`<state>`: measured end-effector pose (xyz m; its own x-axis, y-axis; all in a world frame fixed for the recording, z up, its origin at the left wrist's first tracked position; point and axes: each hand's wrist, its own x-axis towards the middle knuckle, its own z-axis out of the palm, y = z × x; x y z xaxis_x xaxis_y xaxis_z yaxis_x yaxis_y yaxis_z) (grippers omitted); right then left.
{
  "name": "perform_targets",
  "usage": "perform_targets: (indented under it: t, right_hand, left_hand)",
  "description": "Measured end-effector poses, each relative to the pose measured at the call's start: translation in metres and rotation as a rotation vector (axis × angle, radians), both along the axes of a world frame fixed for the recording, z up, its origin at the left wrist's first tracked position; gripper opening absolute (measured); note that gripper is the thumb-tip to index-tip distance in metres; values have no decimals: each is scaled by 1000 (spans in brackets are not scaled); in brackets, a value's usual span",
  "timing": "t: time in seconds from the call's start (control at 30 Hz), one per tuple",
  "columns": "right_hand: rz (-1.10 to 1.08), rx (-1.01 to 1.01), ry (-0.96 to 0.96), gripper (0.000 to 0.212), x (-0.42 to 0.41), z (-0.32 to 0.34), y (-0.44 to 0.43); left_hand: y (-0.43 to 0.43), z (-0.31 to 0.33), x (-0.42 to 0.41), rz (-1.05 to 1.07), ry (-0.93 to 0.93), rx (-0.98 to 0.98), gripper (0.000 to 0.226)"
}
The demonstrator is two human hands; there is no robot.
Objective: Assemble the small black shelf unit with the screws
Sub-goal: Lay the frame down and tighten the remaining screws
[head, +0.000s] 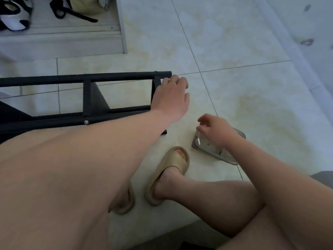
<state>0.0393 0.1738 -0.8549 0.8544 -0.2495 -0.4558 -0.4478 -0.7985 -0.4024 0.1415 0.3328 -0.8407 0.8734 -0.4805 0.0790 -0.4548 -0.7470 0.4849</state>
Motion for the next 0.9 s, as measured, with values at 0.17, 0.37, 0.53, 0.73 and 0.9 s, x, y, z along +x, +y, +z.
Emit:
perform_targets:
  t: [0.17,0.37,0.53,0.73,0.9]
  right_hand:
    - [3,-128,252,39,-27,-40,-47]
    - [-68,-115,441,37,-38,-100,-96]
    - [-124,-145,505,32,-41,-142,-132]
    - [-88,-74,555,28,-36,-191,-126]
    - [-73,-66,563,38,-26,-221,-116]
  left_hand:
    - [-31,-31,-46,-337,240,14,10]
    - [-39,-112,-65,-187,697,183,24]
    - [-74,-155,-54,18,935,117,47]
    - [-98,-186,-61,113,1045,37,25]
    - [-97,-193,-64,154,1045,-55,15]
